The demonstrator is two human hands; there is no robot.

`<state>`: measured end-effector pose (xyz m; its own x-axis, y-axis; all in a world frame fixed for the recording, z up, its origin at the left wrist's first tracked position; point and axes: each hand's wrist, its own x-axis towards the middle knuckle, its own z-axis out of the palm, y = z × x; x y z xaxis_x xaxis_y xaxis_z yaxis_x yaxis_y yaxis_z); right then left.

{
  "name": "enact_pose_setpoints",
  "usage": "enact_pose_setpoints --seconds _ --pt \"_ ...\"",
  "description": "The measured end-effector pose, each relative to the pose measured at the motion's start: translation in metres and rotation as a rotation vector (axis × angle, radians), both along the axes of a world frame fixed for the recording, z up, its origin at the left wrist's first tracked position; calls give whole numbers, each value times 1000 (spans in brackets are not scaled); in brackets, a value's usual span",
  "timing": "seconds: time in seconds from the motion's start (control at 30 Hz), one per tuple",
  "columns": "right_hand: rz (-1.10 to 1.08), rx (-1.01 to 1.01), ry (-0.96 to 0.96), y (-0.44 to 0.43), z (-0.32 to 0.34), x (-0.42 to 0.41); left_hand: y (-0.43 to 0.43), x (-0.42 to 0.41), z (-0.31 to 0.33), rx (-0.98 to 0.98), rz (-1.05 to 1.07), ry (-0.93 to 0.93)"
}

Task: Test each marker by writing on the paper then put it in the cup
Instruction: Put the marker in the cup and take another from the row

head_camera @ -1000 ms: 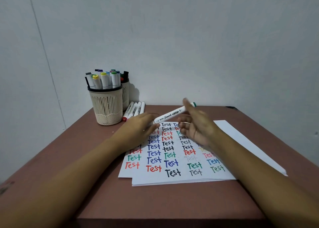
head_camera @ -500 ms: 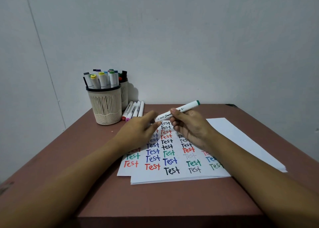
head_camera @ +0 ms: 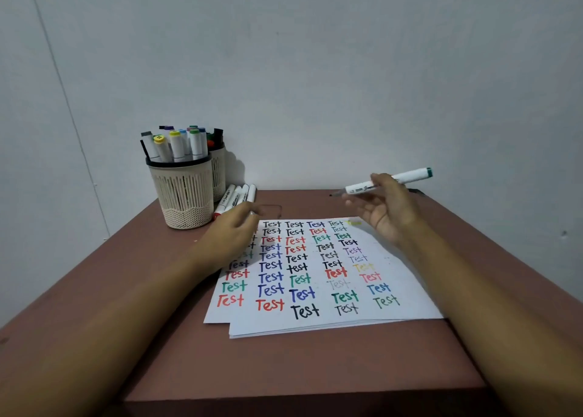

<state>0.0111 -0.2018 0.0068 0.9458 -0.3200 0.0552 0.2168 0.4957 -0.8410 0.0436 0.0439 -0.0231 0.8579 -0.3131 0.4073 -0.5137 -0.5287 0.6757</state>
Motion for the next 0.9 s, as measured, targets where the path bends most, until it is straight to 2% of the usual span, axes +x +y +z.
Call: enact_pose_setpoints --seconds 0.07,0.2,0.33,0.53,0.9 --pt "-100 -87 25 -10 -3 1 2 4 -1 -66 9 49" --pt "-308 -405 100 -21 -14 6 4 9 -2 -106 35 87" --pt "-322 -508 116 -20 -22 11 6 11 -2 -91 30 104" --pt "-330 -711 163 -15 -28 12 8 16 -3 -256 -15 265" --pt "-267 -705 148 -14 -31 14 7 10 2 -177 21 227"
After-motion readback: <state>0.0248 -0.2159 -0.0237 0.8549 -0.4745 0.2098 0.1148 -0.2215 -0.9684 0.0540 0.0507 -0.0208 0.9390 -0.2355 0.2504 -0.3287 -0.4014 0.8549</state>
